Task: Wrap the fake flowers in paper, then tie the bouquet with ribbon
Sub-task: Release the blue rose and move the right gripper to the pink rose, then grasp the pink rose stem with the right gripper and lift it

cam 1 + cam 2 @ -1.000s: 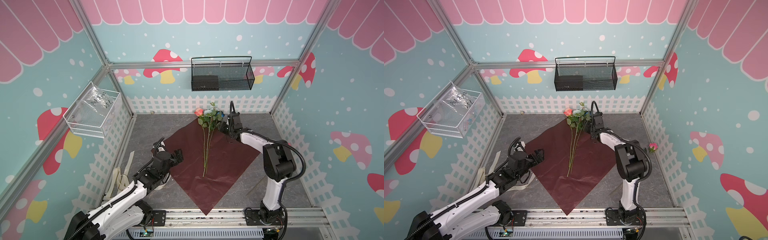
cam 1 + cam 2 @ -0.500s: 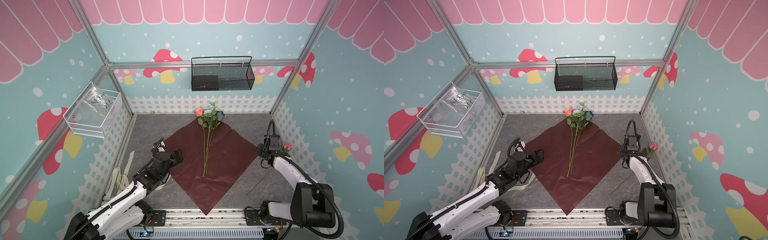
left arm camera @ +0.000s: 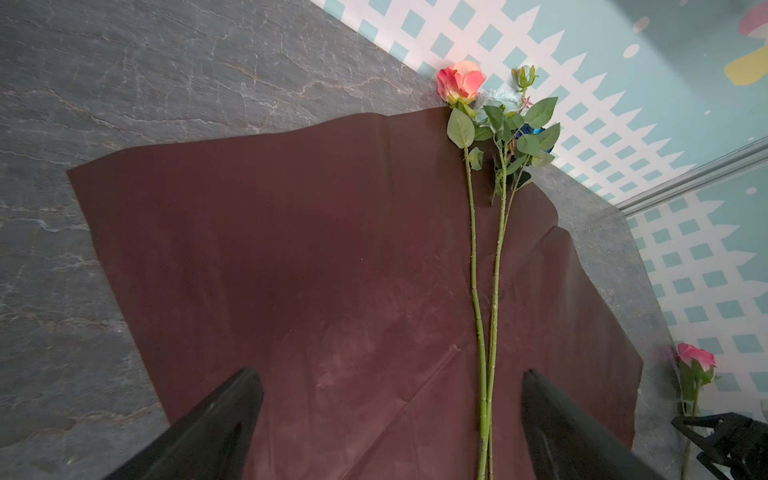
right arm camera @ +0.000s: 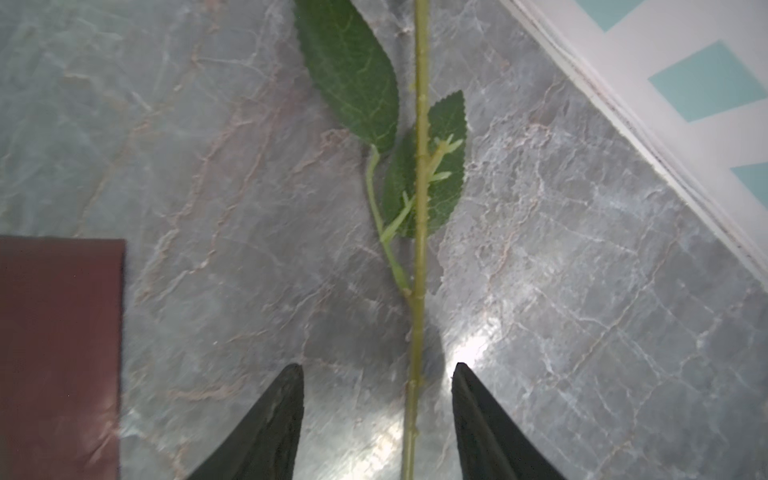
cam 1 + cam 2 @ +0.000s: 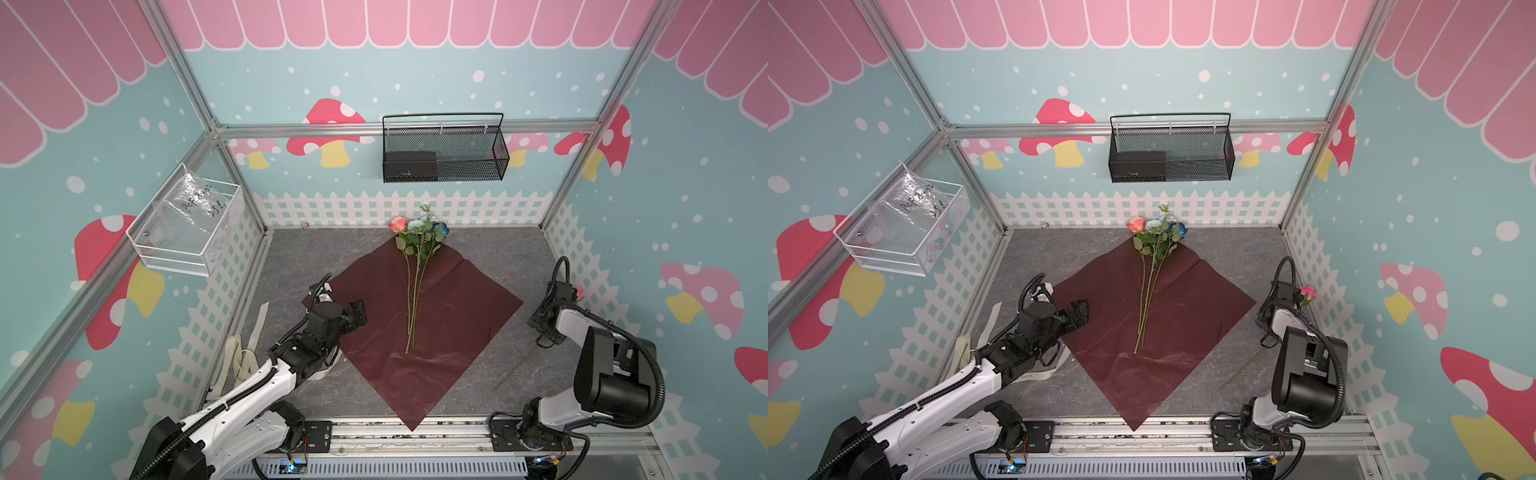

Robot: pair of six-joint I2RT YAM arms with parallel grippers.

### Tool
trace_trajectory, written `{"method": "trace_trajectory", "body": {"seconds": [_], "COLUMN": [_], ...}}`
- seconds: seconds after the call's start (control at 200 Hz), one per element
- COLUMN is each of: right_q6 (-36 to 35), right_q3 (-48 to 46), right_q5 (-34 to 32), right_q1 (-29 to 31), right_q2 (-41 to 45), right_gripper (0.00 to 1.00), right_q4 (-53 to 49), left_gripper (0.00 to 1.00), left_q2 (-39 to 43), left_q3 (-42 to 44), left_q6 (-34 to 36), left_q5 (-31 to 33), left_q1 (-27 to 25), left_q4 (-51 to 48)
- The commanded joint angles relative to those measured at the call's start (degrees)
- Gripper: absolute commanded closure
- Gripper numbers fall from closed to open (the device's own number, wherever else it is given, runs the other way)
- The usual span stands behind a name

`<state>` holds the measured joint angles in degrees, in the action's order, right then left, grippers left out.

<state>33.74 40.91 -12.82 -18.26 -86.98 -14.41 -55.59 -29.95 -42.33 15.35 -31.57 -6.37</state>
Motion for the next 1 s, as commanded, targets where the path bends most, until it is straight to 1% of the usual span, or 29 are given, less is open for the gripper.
{"method": "trace_trajectory", "body": {"seconds": [0.0, 0.18, 0.315, 0.505, 0.625, 0.705, 0.775, 0.81, 0.896, 0.991], "right_q6": [-1.92, -3.71, -4.63, -6.08, -6.82, -6.93, -7.02, -7.10, -7.11, -6.80], "right_q3": [1.08, 2.85, 4.63, 6.37, 6.39, 5.83, 5.37, 5.27, 5.07, 4.98], "right_q5": [1.63, 4.23, 6.48, 7.26, 6.95, 7.06, 7.96, 8.64, 10.37, 11.94], "right_q1": [-2.10, -5.05, -6.33, -6.38, -6.37, -6.35, -6.43, -6.36, -6.37, -6.38], "right_q2": [-1.68, -5.20, -8.38, -11.57, -12.36, -12.34, -12.26, -12.10, -11.28, -9.21], "right_gripper": [0.40, 0.42, 0.47, 0.53, 0.64, 0.74, 0.84, 0.88, 0.93, 0.97], "right_q4": [2.72, 4.79, 5.77, 6.02, 6.22, 7.08, 7.81, 8.14, 8.61, 8.71], "left_gripper": [0.00, 0.01, 0.00, 0.00, 0.01, 0.00, 0.00, 0.01, 0.00, 0.00], "left_q2": [-0.99, -2.89, -3.55, -3.38, -3.34, -3.35, -3.25, -3.27, -3.13, -2.89], "left_q3": [-2.87, -4.07, -4.19, -4.25, -4.39, -4.49, -4.45, -4.50, -4.41, -4.18], "left_q6": [1.37, 0.59, -0.28, -0.66, -0.49, -0.38, -0.27, -0.15, -0.01, -0.03], "left_q5": [-0.60, -1.51, -1.69, -1.25, -1.34, -1.49, -1.55, -1.58, -1.56, -1.56], "left_q1": [0.31, 0.31, 0.42, 0.31, 0.29, 0.39, 0.31, 0.29, 0.29, 0.31], "left_q4": [-1.78, -1.98, -1.98, -1.97, -1.80, -1.55, -1.37, -1.34, -1.31, -1.36]}}
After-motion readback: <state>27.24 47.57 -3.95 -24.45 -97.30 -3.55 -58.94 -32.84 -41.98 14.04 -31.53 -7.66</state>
